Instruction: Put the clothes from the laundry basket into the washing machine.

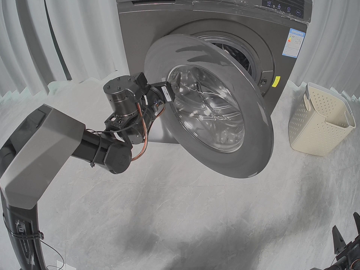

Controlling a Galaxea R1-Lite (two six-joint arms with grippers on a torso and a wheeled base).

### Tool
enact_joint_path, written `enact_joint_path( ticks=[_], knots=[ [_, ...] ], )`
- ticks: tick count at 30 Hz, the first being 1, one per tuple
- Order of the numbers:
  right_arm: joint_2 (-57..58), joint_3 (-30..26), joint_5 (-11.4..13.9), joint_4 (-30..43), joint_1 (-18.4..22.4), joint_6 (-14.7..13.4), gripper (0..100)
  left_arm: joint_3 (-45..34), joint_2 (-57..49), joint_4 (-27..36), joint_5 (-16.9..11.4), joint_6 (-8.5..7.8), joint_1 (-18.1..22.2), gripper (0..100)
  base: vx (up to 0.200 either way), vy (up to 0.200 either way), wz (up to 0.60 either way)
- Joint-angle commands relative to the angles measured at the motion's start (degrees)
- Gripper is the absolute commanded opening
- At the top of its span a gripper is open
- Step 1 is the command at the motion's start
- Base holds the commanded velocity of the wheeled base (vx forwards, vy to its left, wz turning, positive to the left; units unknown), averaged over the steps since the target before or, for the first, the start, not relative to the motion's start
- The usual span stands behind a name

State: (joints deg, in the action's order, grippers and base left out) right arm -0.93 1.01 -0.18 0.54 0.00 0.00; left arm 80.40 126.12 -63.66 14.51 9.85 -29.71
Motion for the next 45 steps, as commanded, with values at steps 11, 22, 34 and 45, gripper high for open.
enact_joint_path(
  ticks=[11, 22, 34, 45],
  knots=[
    [0.93, -0.84, 0.01, -0.01, 0.00, 0.00, 100, -62.47, -48.60, 0.03, -5.45, -5.10, -6.85, 100, 0.000, 0.000, 0.00],
    [0.93, -0.84, -0.08, -0.01, 0.18, 0.09, 100, -80.40, -74.27, 7.50, -3.52, -9.85, 5.01, 100, 0.000, 0.000, 0.00],
    [0.93, -0.92, -1.05, -0.36, 0.09, -0.18, 100, -80.40, -112.59, 49.42, -10.20, -10.38, 20.04, 100, 0.000, 0.000, 0.00],
    [0.93, -0.92, -1.05, -0.45, 0.09, -0.09, 100, -80.40, -124.28, 60.32, -12.84, -13.45, 30.68, 100, 0.000, 0.000, 0.00]
  ],
)
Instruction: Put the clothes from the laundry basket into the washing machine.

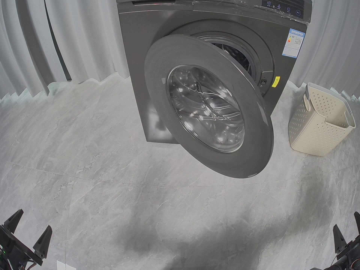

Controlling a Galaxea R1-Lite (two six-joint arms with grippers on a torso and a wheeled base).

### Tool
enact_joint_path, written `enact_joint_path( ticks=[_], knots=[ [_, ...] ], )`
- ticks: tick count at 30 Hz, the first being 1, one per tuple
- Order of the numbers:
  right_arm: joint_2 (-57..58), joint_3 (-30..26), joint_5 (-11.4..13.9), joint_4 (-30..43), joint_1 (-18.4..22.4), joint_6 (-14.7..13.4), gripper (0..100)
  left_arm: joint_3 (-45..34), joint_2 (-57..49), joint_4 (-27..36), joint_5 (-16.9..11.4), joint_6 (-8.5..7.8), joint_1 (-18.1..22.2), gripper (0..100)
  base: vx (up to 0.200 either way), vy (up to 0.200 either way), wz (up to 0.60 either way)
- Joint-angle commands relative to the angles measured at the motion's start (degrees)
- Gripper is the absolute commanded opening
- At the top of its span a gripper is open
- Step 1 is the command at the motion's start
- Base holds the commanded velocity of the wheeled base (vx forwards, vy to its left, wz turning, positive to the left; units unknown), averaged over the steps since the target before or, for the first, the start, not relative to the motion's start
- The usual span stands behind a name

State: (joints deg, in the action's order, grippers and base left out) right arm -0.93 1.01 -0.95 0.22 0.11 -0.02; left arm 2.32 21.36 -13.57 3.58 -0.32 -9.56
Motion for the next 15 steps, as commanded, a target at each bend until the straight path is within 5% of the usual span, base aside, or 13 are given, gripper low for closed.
enact_joint_path(
  ticks=[1, 2, 4, 6, 8, 15],
  knots=[
    [0.93, -0.92, -0.28, -0.13, -0.02, -0.06, 100, -2.32, -19.69, 10.23, -1.30, -3.29, 10.44, 100, 0.000, 0.000, 0.00],
    [0.93, -0.92, -0.28, -0.13, -0.11, -0.06, 100, -2.32, -20.13, 10.49, 1.69, -3.90, 10.17, 100, 0.000, 0.000, 0.00],
    [0.93, -0.92, -0.19, -0.13, -0.11, 0.02, 100, -2.32, -20.30, 10.49, 2.83, -3.64, 10.17, 100, 0.000, 0.000, 0.00],
    [0.93, -0.92, -0.19, -0.04, 0.07, -0.15, 100, -2.32, -20.74, 10.32, 1.07, -3.99, 9.82, 100, 0.000, 0.000, 0.00],
    [0.93, -0.92, -0.19, -0.04, -0.02, -0.42, 100, -2.32, -20.92, 13.48, -6.48, -1.44, 9.73, 100, 0.000, 0.000, 0.00],
    [0.93, -1.01, 0.25, -0.04, -0.02, -0.85, 100, -2.23, -20.92, 14.10, -5.43, -0.56, 9.65, 100, 0.000, 0.000, 0.00]
  ],
)
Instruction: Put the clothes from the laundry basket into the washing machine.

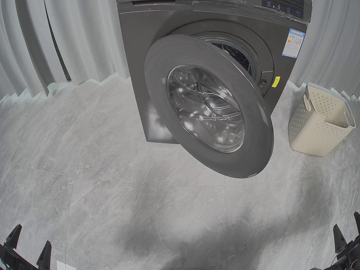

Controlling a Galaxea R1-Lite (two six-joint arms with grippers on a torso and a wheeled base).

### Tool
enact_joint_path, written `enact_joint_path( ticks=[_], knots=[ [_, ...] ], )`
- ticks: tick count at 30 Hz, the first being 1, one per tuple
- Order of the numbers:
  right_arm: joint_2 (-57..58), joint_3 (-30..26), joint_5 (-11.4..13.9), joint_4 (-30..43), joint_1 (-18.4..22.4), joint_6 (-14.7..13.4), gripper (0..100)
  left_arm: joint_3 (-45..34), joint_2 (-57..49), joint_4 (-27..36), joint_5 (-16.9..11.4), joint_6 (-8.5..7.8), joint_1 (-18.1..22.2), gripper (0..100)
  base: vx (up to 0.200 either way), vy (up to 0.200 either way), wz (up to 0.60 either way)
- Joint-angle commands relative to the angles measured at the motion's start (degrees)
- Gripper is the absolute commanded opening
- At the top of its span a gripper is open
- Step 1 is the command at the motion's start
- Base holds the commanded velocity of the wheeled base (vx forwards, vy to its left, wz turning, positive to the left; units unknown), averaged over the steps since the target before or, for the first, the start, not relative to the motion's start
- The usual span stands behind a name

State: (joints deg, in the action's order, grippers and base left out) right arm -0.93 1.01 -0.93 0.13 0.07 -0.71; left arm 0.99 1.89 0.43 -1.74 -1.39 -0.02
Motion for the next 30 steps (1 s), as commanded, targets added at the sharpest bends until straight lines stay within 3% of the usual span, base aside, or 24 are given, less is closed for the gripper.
enact_joint_path(
  ticks=[1, 4, 10, 13, 16, 18, 19, 22, 23, 25, 27, 28, 30],
  knots=[
    [0.93, -1.01, 0.31, 0.04, 0.01, -0.17, 100, -0.90, -1.36, -0.16, -0.10, 0.77, 0.02, 100, 0.000, 0.000, 0.00],
    [0.93, -1.01, 0.22, -0.05, 0.10, -0.17, 100, -0.99, -1.45, -0.25, -0.01, 0.86, 0.20, 100, 0.000, 0.000, 0.00],
    [0.93, -0.92, 0.14, -0.84, 0.10, -0.44, 100, -0.99, -1.45, -0.25, -0.01, 0.95, 0.11, 100, 0.000, -0.200, 0.00],
    [0.93, 4.61, -0.22, -7.52, 0.01, -3.07, 100, -0.99, -1.45, -0.34, -0.01, 0.95, 0.11, 100, 0.000, -0.200, 0.00],
    [0.14, 10.68, 0.22, -5.50, 0.01, -3.78, 100, -0.99, -1.45, -0.34, -0.01, 0.77, 0.11, 100, 0.000, -0.200, 0.00],
    [0.14, 10.68, 0.22, -5.50, 0.01, -3.78, 100, -0.99, -1.45, -0.34, -0.01, 0.77, 0.11, 100, 0.000, -0.200, 0.00],
    [-1.89, 12.00, 3.04, 3.38, -0.60, -3.60, 100, -0.99, -1.45, -0.34, -0.01, 0.77, 0.11, 100, 0.000, -0.200, 0.00],
    [-9.36, 11.47, 8.84, 6.19, -1.22, -2.37, 100, -0.99, -1.45, -0.25, -0.01, 0.51, 0.11, 100, 0.000, -0.200, 0.00],
    [-9.36, 11.47, 8.84, 6.19, -1.22, -2.37, 100, -0.99, -1.45, -0.25, -0.01, 0.51, 0.11, 100, 0.000, -0.200, 0.00],
    [-19.11, 12.08, 14.20, 3.29, -1.57, 1.50, 100, -0.99, -1.45, -0.25, -0.01, 0.42, 0.11, 100, 0.000, -0.200, 0.00],
    [-24.30, 12.79, 17.27, 0.13, -1.92, 3.34, 100, -0.99, -1.45, -0.25, -0.01, 0.42, 0.11, 100, 0.000, -0.100, 0.00],
    [-30.36, 13.93, 20.17, -4.09, -2.45, 4.75, 100, -0.99, -1.45, -0.25, -0.01, 0.42, 0.11, 100, 0.000, 0.000, 0.00],
    [-36.78, 15.25, 21.93, -9.19, -4.20, 5.45, 100, -0.99, -1.45, -0.25, -0.01, 0.42, 0.11, 100, 0.000, 0.000, 0.00]
  ],
)
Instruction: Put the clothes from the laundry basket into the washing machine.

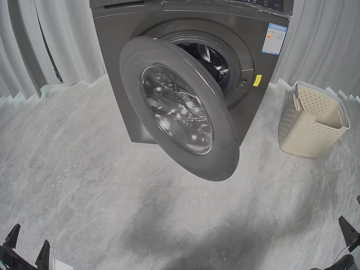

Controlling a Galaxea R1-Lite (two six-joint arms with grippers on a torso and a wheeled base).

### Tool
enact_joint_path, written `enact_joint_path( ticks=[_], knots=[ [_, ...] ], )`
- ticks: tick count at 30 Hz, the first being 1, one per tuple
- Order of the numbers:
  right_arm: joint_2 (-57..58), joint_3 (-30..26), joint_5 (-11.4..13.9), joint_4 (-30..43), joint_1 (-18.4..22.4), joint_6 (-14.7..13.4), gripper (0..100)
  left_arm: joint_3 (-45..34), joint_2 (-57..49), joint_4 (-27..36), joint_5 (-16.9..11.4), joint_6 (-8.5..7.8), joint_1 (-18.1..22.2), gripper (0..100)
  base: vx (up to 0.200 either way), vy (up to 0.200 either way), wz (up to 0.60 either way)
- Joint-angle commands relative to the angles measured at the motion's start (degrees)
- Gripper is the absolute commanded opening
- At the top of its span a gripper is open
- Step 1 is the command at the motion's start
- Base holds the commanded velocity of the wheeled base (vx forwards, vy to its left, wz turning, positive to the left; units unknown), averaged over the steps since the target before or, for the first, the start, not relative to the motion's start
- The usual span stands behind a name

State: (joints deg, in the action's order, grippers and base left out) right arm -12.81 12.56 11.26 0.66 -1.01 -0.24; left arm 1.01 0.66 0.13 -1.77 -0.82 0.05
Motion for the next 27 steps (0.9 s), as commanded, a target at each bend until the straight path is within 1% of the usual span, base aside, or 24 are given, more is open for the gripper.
enact_joint_path(
  ticks=[1, 4, 5, 6, 7, 8, 10, 11, 12, 13, 15, 16, 17, 22, 24, 26, 27],
  knots=[
    [-27.71, 4.32, 9.92, -12.00, -4.44, 5.08, 100, -1.01, -0.22, 0.04, 0.01, -0.15, 0.04, 100, 0.000, 0.000, 0.00],
    [-35.00, 6.16, 9.39, -18.68, -12.79, 3.76, 100, -1.01, -0.22, 0.04, 0.01, -0.06, 0.04, 100, 0.000, 0.000, 0.00],
    [-37.46, 6.78, 8.51, -20.61, -15.86, 2.44, 100, -1.01, -0.22, 0.04, 0.01, -0.15, 0.04, 100, 0.000, 0.000, 0.00],
    [-39.31, 7.39, 7.28, -21.93, -17.80, 1.21, 100, -1.01, -0.22, 0.04, 0.01, -0.15, 0.04, 100, 0.000, 0.000, 0.00],
    [-40.27, 7.75, 6.58, -22.54, -18.68, 0.51, 100, -1.01, -0.22, 0.04, 0.01, -0.15, 0.04, 100, 0.000, 0.000, 0.00],
    [-43.53, 8.89, 4.38, -24.83, -21.58, -1.60, 100, -1.01, -0.22, 0.04, 0.01, -0.15, 0.04, 100, 0.000, 0.000, 0.00],
    [-47.48, 10.56, 1.92, -28.43, -26.32, -4.41, 100, -1.01, -0.22, 0.04, 0.01, 0.03, 0.04, 100, 0.000, 0.000, 0.00],
    [-48.62, 10.91, 1.22, -29.49, -27.55, -5.21, 100, -1.01, -0.22, 0.04, 0.01, 0.03, 0.04, 100, 0.200, 0.000, 0.00],
    [-50.82, 11.70, -0.54, -31.77, -29.84, -6.70, 100, -1.01, -0.22, 0.04, 0.01, 0.03, 0.04, 100, 0.200, 0.000, 0.00],
    [-52.23, 12.32, -2.12, -33.44, -31.07, -7.40, 100, -1.01, -0.22, 0.04, 0.01, 0.03, 0.04, 100, 0.200, 0.000, 0.00],
    [-54.78, 13.55, -4.67, -35.81, -32.74, -7.67, 100, -0.92, -0.13, 0.04, 0.10, 0.03, 0.04, 100, 0.200, 0.000, 0.00],
    [-54.78, 13.55, -4.67, -35.81, -32.74, -7.67, 100, -0.92, -0.13, 0.04, 0.10, 0.03, 0.04, 100, 0.200, 0.000, 0.00],
    [-56.80, 14.60, -6.17, -37.31, -33.62, -7.58, 100, -0.92, -0.13, 0.04, 0.10, 0.03, -0.05, 100, 0.200, 0.000, 0.00],
    [-60.31, 17.59, -6.43, -37.84, -34.14, -7.31, 100, -0.92, -0.13, 0.13, 0.10, 0.03, -0.05, 100, 0.200, 0.000, 0.00],
    [-61.10, 17.77, -6.43, -37.92, -34.41, -7.23, 100, -0.92, -0.13, 0.13, 0.01, 0.03, -0.05, 100, 0.000, 0.000, 0.00],
    [-62.77, 18.12, -6.17, -38.63, -35.55, -6.96, 100, -0.92, -0.13, 0.13, 0.10, -0.06, -0.05, 100, 0.000, 0.000, 0.00],
    [-63.65, 18.12, -6.08, -39.15, -36.78, -6.96, 100, -0.92, -0.13, 0.13, 0.10, 0.03, -0.05, 100, 0.000, 0.000, 0.00]
  ],
)
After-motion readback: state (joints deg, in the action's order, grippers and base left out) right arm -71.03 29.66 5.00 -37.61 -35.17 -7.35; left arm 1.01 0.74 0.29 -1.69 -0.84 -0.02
